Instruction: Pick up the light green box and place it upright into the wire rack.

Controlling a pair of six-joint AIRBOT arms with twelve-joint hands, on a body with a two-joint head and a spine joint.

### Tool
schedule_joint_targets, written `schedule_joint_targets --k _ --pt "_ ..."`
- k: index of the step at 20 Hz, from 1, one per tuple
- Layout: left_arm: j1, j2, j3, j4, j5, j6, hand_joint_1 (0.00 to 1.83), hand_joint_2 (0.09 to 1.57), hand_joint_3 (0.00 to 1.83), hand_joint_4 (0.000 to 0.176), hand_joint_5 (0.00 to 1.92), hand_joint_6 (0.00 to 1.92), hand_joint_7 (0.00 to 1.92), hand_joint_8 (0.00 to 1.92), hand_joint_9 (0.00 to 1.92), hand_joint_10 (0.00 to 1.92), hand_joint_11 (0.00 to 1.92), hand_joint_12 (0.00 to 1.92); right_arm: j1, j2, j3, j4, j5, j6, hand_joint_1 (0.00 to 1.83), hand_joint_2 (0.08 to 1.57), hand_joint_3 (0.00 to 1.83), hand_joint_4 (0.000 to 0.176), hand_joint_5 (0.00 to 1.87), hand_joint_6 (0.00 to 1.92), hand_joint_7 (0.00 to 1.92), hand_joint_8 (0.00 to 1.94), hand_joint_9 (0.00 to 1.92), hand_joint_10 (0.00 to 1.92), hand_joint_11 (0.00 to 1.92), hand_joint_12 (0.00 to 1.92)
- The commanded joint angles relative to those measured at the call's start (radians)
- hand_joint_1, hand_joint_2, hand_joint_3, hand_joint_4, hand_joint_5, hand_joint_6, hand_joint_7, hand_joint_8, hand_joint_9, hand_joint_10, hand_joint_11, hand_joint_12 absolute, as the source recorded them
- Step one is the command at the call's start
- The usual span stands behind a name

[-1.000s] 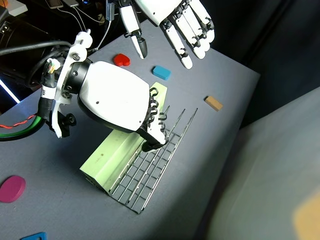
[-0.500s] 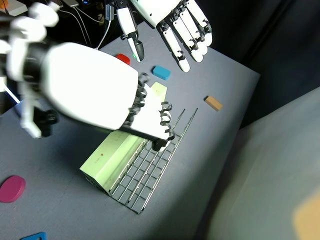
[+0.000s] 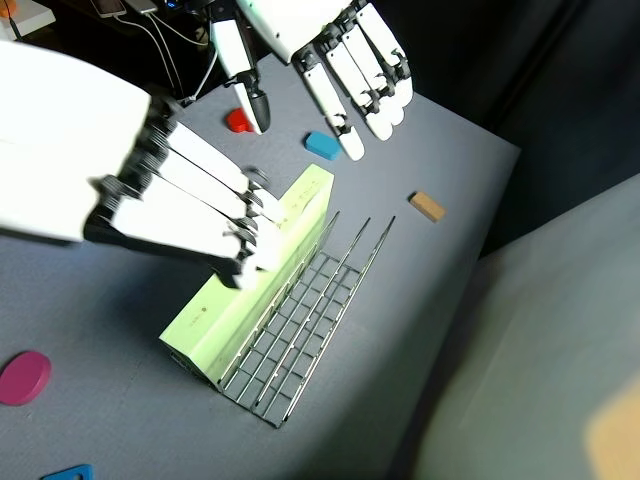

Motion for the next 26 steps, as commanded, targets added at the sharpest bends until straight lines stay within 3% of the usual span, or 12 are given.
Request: schedule_joint_targets --k 1,2,4,6,7,10,11,12,13,14,15,26 --pt "-0.008 0.001 -0.002 0.101 -0.006 0.003 0.30 1.12 0.00 0.068 0.32 0.00 0.23 0.00 0.25 0.01 0.00 0.78 0.019 0.011 -0.008 -0.066 -0.006 0.009 0.52 1.04 0.01 0.000 0.48 0.02 0.52 0.02 0.47 0.03 0.07 1.23" --pt "-0.008 0.001 -0.003 0.105 -0.007 0.003 0.36 1.10 0.00 0.068 0.34 0.00 0.26 0.00 0.30 0.01 0.03 0.83 0.016 0.029 -0.021 -0.073 -0.016 0.020 0.52 1.05 0.01 0.000 0.57 0.03 0.65 0.04 0.62 0.08 0.22 1.28" --pt "-0.009 0.001 -0.004 0.105 -0.007 0.004 0.46 1.09 0.00 0.039 0.51 0.01 0.48 0.01 0.51 0.03 0.18 0.87 -0.004 0.051 -0.030 -0.145 -0.047 0.080 0.55 1.07 0.00 0.000 0.85 0.09 0.88 0.12 0.65 0.80 0.51 1.52" --pt "-0.013 0.000 -0.005 0.114 -0.012 0.004 0.55 1.09 0.00 0.000 0.83 0.03 0.84 0.08 0.84 0.12 0.51 0.93 -0.026 0.050 -0.024 -0.170 -0.042 0.096 0.61 1.12 0.00 0.000 0.77 0.97 0.76 0.96 0.69 1.47 0.72 1.77" --pt "-0.013 0.000 -0.005 0.114 -0.014 0.004 0.57 1.09 0.00 0.000 0.95 0.07 0.90 0.28 0.85 0.49 0.62 1.08 -0.033 0.047 -0.023 -0.171 -0.039 0.093 0.63 1.15 0.01 0.000 0.74 1.36 0.75 1.36 0.80 1.70 0.88 1.87" --pt "-0.010 0.000 -0.007 0.116 -0.023 0.005 0.58 1.09 0.00 0.000 0.98 0.16 0.84 0.60 0.77 0.90 0.67 1.23 -0.051 0.037 -0.022 -0.171 -0.039 0.081 0.64 1.16 0.01 0.000 0.74 1.57 0.74 1.58 0.87 1.84 1.00 1.91" --pt "-0.010 0.000 -0.009 0.116 -0.023 0.005 0.64 1.14 0.00 0.000 0.74 1.42 0.70 1.61 0.75 1.72 0.78 1.78 -0.049 0.037 -0.022 -0.171 -0.039 0.080 0.75 1.19 0.01 0.000 0.87 1.85 0.91 1.87 1.09 1.90 1.32 1.92" --pt "-0.014 -0.001 -0.012 0.116 -0.014 0.005 0.64 1.14 0.00 0.000 0.74 1.42 0.70 1.61 0.75 1.72 0.78 1.78 -0.043 0.037 -0.022 -0.170 -0.039 0.080 0.75 1.19 0.01 0.000 0.87 1.85 0.91 1.87 1.09 1.90 1.32 1.92" --pt "-0.013 -0.002 -0.014 0.116 -0.008 0.005 0.72 1.21 0.02 0.000 0.95 1.82 0.99 1.86 0.94 1.88 0.99 1.89 -0.040 0.037 -0.022 -0.170 -0.039 0.080 0.77 1.30 0.04 0.000 1.12 1.91 1.27 1.93 1.48 1.92 1.72 1.92" --pt "-0.012 -0.002 -0.015 0.116 -0.007 0.005 0.74 1.24 0.01 0.000 1.12 1.92 1.18 1.92 1.11 1.92 1.18 1.92 -0.040 0.037 -0.022 -0.170 -0.039 0.080 0.76 1.38 0.02 0.000 1.24 1.92 1.45 1.94 1.69 1.92 1.89 1.92" --pt "-0.011 -0.002 -0.015 0.117 -0.007 0.006 0.73 1.25 0.01 0.000 1.15 1.92 1.22 1.92 1.16 1.92 1.23 1.92 -0.042 0.037 -0.022 -0.169 -0.039 0.080 0.77 1.41 0.01 0.164 1.28 1.92 1.50 1.94 1.71 1.92 1.92 1.92" --pt "-0.012 -0.002 -0.025 0.117 -0.006 0.007 0.80 1.26 0.00 0.000 1.16 1.92 1.33 1.92 1.35 1.92 1.42 1.92 -0.047 0.034 -0.022 -0.138 -0.025 0.059 0.80 1.44 0.01 0.176 1.30 1.92 1.53 1.94 1.71 1.92 1.92 1.92"
